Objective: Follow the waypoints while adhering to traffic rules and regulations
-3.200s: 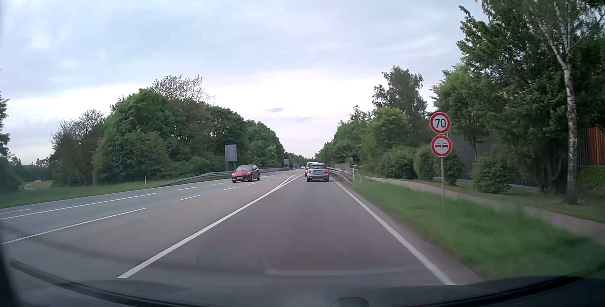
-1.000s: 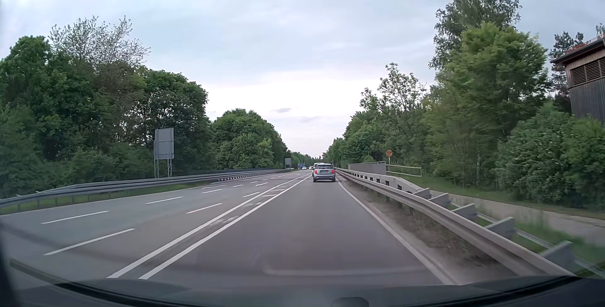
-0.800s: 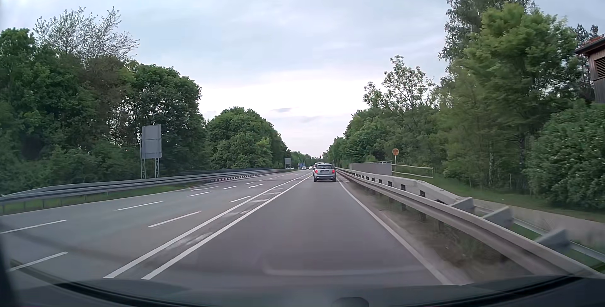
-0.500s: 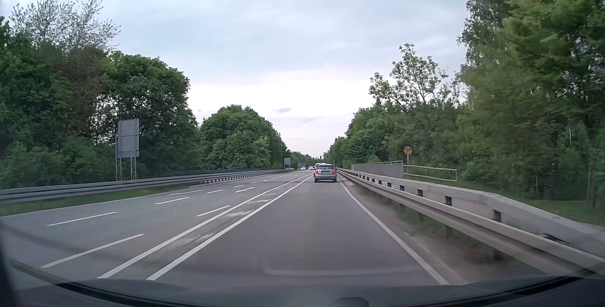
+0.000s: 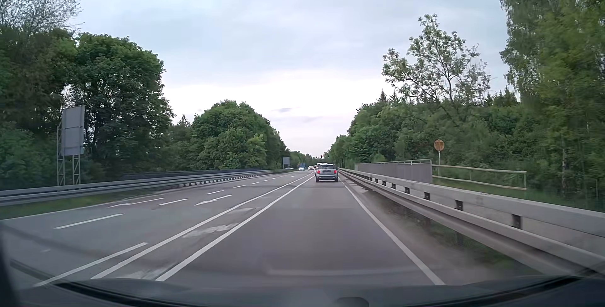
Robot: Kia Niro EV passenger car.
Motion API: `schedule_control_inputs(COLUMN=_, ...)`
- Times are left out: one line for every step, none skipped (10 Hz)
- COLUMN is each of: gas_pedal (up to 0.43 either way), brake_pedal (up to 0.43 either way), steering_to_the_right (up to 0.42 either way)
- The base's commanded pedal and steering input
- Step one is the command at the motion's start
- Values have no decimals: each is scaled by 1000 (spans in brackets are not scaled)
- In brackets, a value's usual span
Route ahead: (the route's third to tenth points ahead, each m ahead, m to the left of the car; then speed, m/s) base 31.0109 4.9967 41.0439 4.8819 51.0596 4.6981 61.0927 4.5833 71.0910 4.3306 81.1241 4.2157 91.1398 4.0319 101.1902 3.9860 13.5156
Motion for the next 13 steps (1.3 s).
schedule_control_inputs(gas_pedal=209, brake_pedal=0, steering_to_the_right=-1)
schedule_control_inputs(gas_pedal=209, brake_pedal=0, steering_to_the_right=-1)
schedule_control_inputs(gas_pedal=209, brake_pedal=0, steering_to_the_right=-1)
schedule_control_inputs(gas_pedal=240, brake_pedal=0, steering_to_the_right=0)
schedule_control_inputs(gas_pedal=248, brake_pedal=0, steering_to_the_right=1)
schedule_control_inputs(gas_pedal=260, brake_pedal=0, steering_to_the_right=1)
schedule_control_inputs(gas_pedal=260, brake_pedal=0, steering_to_the_right=1)
schedule_control_inputs(gas_pedal=260, brake_pedal=0, steering_to_the_right=1)
schedule_control_inputs(gas_pedal=248, brake_pedal=0, steering_to_the_right=1)
schedule_control_inputs(gas_pedal=240, brake_pedal=0, steering_to_the_right=1)
schedule_control_inputs(gas_pedal=240, brake_pedal=0, steering_to_the_right=1)
schedule_control_inputs(gas_pedal=240, brake_pedal=0, steering_to_the_right=1)
schedule_control_inputs(gas_pedal=240, brake_pedal=0, steering_to_the_right=1)
